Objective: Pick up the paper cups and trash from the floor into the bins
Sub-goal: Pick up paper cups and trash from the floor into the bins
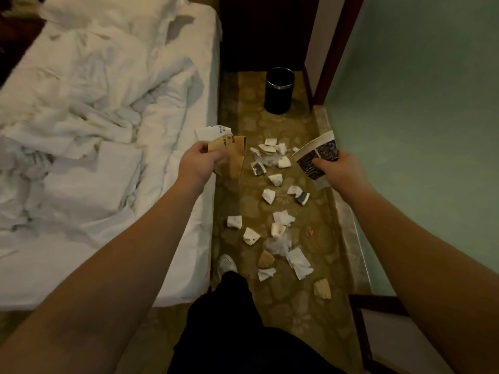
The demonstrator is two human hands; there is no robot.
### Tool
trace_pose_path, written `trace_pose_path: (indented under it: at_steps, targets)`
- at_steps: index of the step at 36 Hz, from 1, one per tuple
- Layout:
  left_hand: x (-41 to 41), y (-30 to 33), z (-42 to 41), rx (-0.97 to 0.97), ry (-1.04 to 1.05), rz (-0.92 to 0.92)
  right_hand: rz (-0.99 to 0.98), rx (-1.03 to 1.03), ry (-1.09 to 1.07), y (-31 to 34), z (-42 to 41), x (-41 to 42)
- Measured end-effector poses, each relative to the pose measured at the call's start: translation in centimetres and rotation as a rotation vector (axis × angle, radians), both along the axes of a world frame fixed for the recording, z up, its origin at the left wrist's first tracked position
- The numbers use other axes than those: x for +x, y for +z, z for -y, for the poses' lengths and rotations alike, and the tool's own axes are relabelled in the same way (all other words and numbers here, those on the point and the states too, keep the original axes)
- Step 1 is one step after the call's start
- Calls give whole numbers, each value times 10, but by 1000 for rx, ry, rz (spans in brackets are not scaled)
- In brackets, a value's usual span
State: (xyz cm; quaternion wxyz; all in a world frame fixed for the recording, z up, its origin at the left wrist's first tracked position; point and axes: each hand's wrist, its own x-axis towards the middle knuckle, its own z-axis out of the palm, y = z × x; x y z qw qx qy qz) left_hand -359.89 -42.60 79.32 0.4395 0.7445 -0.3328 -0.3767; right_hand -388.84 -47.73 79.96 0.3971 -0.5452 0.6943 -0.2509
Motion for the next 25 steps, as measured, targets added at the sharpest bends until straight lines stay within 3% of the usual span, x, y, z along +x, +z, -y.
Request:
trace_pose_path:
  at_steps: [12, 25]
  targets:
    - [114, 18, 146, 30, -111, 36, 52, 39, -78, 15, 126, 113]
    - [140, 27, 243, 17, -187, 34, 3, 8, -98, 31, 212, 155]
